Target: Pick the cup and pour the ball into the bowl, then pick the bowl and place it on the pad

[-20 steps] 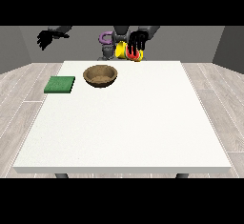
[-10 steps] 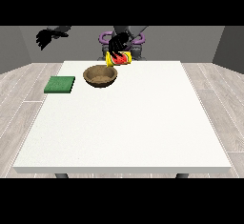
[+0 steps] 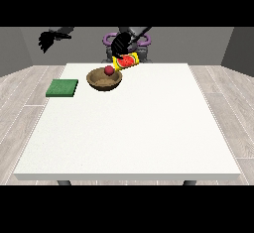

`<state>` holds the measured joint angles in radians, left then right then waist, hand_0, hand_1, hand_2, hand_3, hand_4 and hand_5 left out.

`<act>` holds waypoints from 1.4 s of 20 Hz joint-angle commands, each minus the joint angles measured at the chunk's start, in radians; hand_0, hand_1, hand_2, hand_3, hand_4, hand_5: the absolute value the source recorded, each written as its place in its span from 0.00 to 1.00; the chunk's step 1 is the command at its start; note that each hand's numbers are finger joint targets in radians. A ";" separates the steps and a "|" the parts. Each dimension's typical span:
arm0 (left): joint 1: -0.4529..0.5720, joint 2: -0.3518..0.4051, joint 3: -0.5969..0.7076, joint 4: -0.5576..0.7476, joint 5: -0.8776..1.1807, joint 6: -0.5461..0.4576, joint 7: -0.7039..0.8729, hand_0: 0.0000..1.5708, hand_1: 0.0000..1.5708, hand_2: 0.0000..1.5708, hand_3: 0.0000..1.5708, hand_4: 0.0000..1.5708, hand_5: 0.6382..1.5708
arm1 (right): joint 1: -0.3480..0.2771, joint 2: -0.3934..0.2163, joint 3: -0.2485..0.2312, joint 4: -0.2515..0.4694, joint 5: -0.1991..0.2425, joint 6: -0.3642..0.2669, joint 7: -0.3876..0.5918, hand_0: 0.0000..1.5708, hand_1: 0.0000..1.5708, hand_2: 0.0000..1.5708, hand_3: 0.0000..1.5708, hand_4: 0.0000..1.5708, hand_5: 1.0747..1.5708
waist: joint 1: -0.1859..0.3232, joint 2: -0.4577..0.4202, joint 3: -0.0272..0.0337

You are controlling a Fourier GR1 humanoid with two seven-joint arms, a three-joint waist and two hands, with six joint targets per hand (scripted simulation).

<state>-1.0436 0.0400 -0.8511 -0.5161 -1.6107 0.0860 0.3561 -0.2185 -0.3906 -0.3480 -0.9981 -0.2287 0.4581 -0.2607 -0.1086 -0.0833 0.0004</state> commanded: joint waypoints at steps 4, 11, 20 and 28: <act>0.054 0.049 0.314 -0.116 0.267 0.165 0.036 0.95 0.95 1.00 1.00 1.00 0.49 | 0.079 0.017 0.002 -0.008 -0.002 0.002 0.011 0.00 0.00 0.00 0.00 0.00 1.00 | 0.044 -0.040 -0.0076; 0.253 -0.033 0.665 -0.264 0.689 0.407 -0.002 0.57 0.57 0.54 0.30 0.80 0.86 | 0.101 0.075 0.006 -0.036 -0.010 -0.044 0.020 0.00 0.00 0.00 0.00 0.16 0.99 | 0.101 0.009 -0.0205; 0.497 -0.039 0.738 -0.552 1.350 0.365 -0.380 0.00 0.00 0.00 0.00 0.00 0.99 | -0.022 0.223 0.085 -0.104 0.066 -0.225 0.021 0.00 0.00 0.00 0.00 0.16 1.00 | 0.105 0.147 -0.0125; 0.625 0.017 0.820 -0.596 1.508 0.100 -0.682 0.00 0.00 0.00 0.00 0.00 0.99 | -0.002 0.345 0.097 -0.051 0.117 -0.381 -0.096 0.00 0.00 0.00 0.00 0.21 1.00 | 0.194 0.218 -0.0007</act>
<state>-0.4592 0.0194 -0.0776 -1.0917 -0.1828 0.2755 -0.2020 -0.2205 -0.0874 -0.2583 -1.0755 -0.1308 0.1228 -0.2883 0.0733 0.0913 -0.0043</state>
